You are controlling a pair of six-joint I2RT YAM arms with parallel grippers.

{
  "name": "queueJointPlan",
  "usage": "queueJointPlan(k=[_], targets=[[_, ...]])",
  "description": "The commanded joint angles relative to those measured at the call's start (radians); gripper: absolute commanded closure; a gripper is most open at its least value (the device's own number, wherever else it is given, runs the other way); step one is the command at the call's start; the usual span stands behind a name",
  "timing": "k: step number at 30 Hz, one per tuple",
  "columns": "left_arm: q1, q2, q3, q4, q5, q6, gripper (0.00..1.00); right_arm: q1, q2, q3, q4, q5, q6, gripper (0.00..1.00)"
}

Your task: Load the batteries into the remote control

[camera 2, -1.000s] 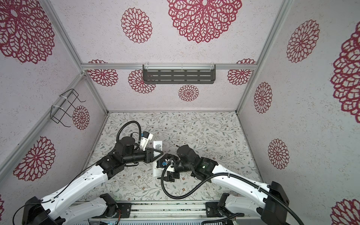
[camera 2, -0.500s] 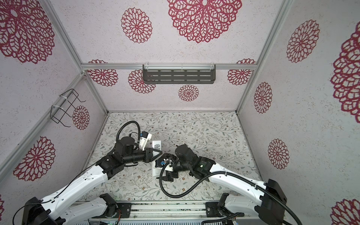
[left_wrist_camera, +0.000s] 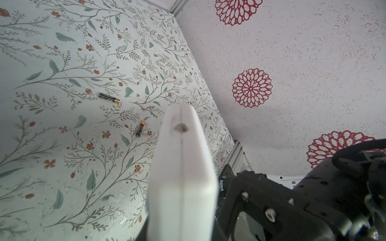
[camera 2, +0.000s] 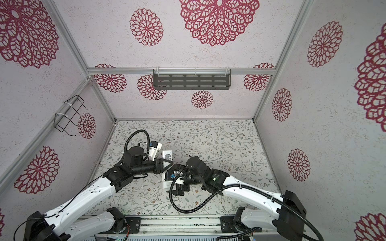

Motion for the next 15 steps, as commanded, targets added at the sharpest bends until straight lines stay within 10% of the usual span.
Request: queueJointPlan(k=[1, 15], targets=[[-0.008, -0.033, 0.004, 0.085, 0.071, -0.015, 0.99, 0.002, 0.016, -0.010, 0.038, 0.031, 0.021, 0.09], [0.018, -0.050, 0.000, 0.075, 0.075, -0.007, 0.99, 0.022, 0.074, 0.042, -0.172, -0.058, -0.004, 0.17]])
